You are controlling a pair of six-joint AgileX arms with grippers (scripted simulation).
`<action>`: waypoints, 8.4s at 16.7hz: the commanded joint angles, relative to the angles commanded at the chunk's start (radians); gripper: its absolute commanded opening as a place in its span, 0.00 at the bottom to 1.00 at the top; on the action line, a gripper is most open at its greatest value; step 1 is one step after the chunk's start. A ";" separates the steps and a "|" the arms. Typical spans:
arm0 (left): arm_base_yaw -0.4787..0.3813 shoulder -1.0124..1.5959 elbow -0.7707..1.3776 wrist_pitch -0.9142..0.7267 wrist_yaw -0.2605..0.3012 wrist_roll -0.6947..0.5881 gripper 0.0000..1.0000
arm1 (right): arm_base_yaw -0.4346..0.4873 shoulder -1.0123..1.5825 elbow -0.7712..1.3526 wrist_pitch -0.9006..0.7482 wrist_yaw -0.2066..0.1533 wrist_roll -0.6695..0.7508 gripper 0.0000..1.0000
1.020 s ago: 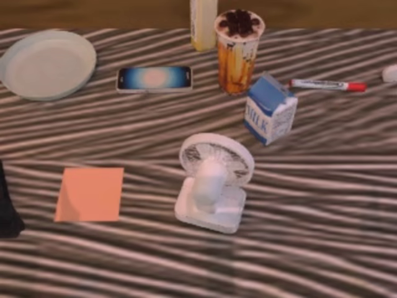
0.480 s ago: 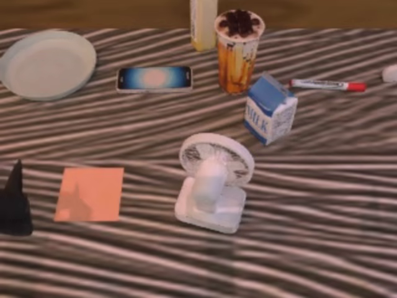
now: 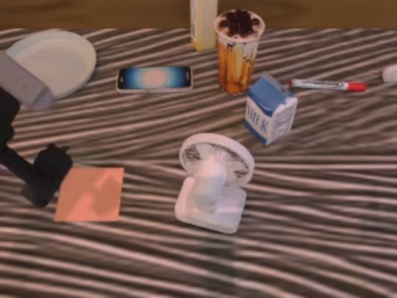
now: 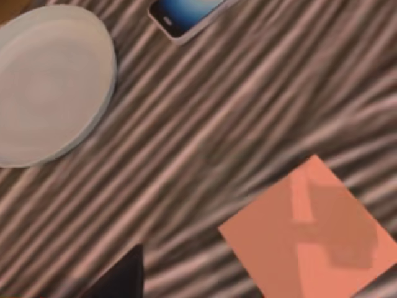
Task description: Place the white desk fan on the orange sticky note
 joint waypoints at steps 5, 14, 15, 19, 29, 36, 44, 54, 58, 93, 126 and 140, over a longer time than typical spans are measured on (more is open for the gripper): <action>-0.151 0.481 0.490 -0.338 0.001 0.244 1.00 | 0.000 0.000 0.000 0.000 0.000 0.000 1.00; -0.370 1.200 1.281 -0.824 -0.007 0.609 1.00 | 0.000 0.000 0.000 0.000 0.000 0.000 1.00; -0.385 1.254 1.344 -0.859 -0.009 0.636 1.00 | 0.000 0.000 0.000 0.000 0.000 0.000 1.00; -0.426 1.395 1.513 -0.948 -0.013 0.708 1.00 | 0.000 0.000 0.000 0.000 0.000 0.000 1.00; -0.429 1.404 1.493 -0.921 -0.014 0.719 1.00 | 0.000 0.000 0.000 0.000 0.000 0.000 1.00; -0.429 1.362 1.251 -0.726 -0.015 0.719 1.00 | 0.000 0.000 0.000 0.000 0.000 0.000 1.00; -0.430 1.362 1.246 -0.722 -0.015 0.719 0.70 | 0.000 0.000 0.000 0.000 0.000 0.000 1.00; -0.430 1.362 1.246 -0.722 -0.015 0.719 0.00 | 0.000 0.000 0.000 0.000 0.000 0.000 1.00; -0.430 1.362 1.246 -0.722 -0.015 0.719 0.00 | 0.000 0.000 0.000 0.000 0.000 0.000 1.00; -0.267 1.224 1.258 -1.019 -0.092 -0.638 0.00 | 0.000 0.000 0.000 0.000 0.000 0.000 1.00; -0.021 0.912 0.657 -0.601 0.041 -2.372 0.00 | 0.000 0.000 0.000 0.000 0.000 0.000 1.00; -0.021 0.912 0.657 -0.601 0.041 -2.372 0.90 | 0.000 0.000 0.000 0.000 0.000 0.000 1.00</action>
